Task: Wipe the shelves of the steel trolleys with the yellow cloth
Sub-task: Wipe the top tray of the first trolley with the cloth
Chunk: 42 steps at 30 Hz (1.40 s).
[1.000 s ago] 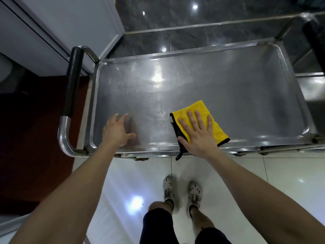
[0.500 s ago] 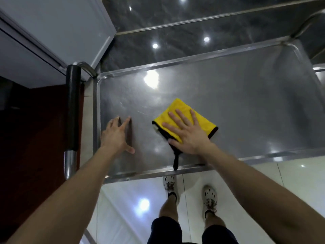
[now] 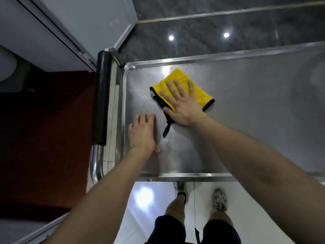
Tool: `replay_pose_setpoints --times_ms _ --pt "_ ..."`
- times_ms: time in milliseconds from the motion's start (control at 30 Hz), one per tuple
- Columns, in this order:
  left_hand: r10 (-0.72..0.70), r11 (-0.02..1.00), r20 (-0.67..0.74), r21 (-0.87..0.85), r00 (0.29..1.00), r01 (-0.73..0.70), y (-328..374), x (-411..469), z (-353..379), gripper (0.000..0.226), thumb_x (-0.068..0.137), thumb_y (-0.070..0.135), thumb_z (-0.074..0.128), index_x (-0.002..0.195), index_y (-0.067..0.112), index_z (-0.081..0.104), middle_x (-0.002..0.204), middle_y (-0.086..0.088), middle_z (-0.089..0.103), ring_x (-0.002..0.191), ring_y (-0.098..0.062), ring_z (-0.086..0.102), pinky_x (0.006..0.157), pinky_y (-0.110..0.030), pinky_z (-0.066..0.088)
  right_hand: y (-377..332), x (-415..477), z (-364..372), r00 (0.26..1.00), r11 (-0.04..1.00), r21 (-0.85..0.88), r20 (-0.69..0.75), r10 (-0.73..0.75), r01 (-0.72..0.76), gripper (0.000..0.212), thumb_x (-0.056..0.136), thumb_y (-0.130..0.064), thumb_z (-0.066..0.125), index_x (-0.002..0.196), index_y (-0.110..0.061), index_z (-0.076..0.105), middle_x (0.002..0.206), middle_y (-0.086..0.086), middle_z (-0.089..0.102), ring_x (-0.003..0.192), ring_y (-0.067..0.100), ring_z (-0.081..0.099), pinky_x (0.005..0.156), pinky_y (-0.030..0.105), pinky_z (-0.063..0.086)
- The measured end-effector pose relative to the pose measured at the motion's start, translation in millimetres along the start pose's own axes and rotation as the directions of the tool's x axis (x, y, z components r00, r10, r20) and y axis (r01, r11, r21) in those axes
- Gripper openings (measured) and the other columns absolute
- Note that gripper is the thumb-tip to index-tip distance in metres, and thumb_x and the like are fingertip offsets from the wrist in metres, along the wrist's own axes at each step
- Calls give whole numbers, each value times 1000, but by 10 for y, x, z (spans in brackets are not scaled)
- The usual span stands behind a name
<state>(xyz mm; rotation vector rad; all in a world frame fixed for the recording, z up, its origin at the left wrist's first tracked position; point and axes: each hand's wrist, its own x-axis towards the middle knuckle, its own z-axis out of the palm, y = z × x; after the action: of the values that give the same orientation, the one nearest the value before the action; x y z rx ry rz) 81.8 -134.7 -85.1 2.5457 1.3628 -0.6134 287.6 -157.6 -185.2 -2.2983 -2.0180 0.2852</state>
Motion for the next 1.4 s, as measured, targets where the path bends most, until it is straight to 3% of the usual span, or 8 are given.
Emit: replay_pose_setpoints --times_ms 133,267,433,533,733,933,1267,1400 --pt "87 996 -207 48 974 -79 -123 -273 -11 110 58 57 97 149 22 48 153 -7 50 147 -28 45 125 -47 31 -258 -811 109 986 984 -58 -1 -166 166 70 108 -67 32 171 -40 15 180 5 3 166 34 -3 124 75 5" --pt "211 974 -485 32 848 -224 -559 -323 -147 52 82 16 79 133 11 67 150 -19 57 148 -38 46 129 -53 28 -280 -1110 69 973 968 -98 41 -228 231 70 109 -69 30 170 -43 9 181 1 0 166 31 -7 126 72 6" --pt "88 996 -505 69 858 -62 -771 -389 -417 74 93 10 58 165 17 40 176 -22 22 166 -41 14 133 -58 16 -318 -996 -24 983 984 -72 100 -155 162 71 106 -73 28 169 -47 10 180 -3 -4 166 26 -11 127 70 3" --pt "-23 999 -440 -30 898 11 -934 -451 -397 86 94 9 61 171 17 24 181 -15 2 168 -37 -1 130 -51 31 -352 -779 -78 991 995 -66 112 -70 77 71 105 -74 27 169 -48 10 180 -5 -8 165 24 -15 127 68 -1" --pt "-27 989 -464 -143 886 -44 -996 -430 -338 83 86 -3 72 160 17 42 181 -7 9 168 -31 4 123 -50 45 -407 487 -213 989 994 -3 96 109 -109 73 103 -76 23 169 -47 9 180 -3 -9 165 25 -16 126 70 -7" --pt "-36 969 -546 -223 837 -103 -1112 -315 -224 74 87 -4 51 159 13 46 180 -3 17 168 -27 12 119 -50 49 -699 1551 -110 988 990 6 55 142 -143 78 98 -77 11 169 -44 14 180 3 -6 165 33 -12 122 77 -8" --pt "-24 947 -537 -283 843 -154 -1147 -318 -271 80 83 -11 57 159 10 47 180 -7 19 167 -30 13 131 -48 31 -1890 -752 393 992 990 69 10 -128 127 70 107 -64 31 170 -37 19 180 9 1 165 39 -7 122 78 3" --pt "36 962 -498 -216 866 -165 -1184 -360 -299 78 87 -11 58 161 11 46 180 -10 14 168 -34 6 133 -48 25 -1840 -1504 401 995 995 67 60 -74 70 61 111 -60 31 168 -40 27 180 2 3 166 31 -6 126 72 2"
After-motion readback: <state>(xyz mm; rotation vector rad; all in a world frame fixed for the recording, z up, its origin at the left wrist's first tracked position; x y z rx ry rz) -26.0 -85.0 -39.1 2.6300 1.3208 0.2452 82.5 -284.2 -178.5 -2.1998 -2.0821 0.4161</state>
